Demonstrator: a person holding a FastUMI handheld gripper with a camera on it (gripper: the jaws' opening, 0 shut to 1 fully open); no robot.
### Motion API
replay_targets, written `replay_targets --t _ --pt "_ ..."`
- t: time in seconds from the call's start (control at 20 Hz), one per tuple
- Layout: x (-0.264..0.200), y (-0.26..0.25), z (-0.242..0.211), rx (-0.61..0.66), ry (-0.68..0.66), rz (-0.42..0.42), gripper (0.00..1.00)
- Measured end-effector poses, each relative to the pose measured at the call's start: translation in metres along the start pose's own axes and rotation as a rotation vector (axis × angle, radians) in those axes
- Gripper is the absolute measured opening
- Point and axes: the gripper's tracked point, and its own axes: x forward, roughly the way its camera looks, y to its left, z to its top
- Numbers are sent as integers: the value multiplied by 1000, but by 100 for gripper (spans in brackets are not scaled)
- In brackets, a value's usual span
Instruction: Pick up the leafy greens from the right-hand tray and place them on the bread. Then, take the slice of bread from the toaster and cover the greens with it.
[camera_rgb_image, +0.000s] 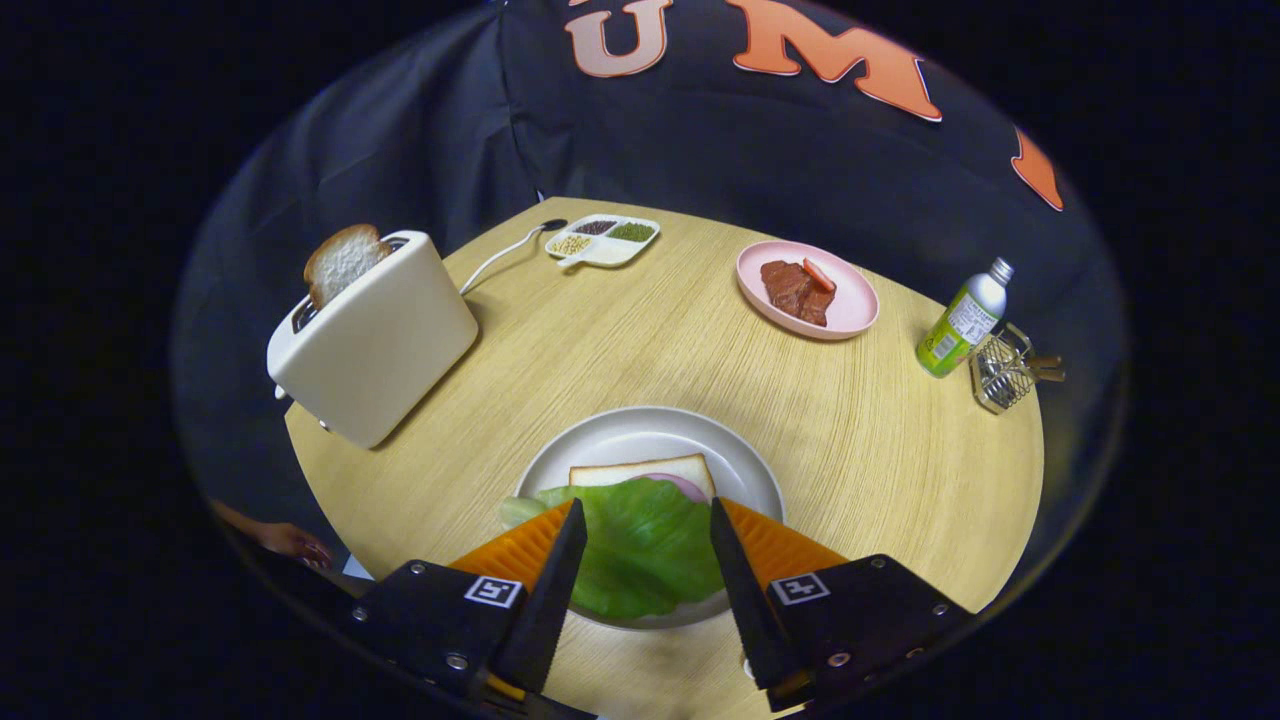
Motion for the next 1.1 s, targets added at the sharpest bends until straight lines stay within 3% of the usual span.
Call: replay_targets --t 0.2,0.6,1.1 --pt "-21 23 40 28 -60 11 90" --pt "-44 103 126 46 -80 65 93" --pt "-13 236 187 33 53 164 92"
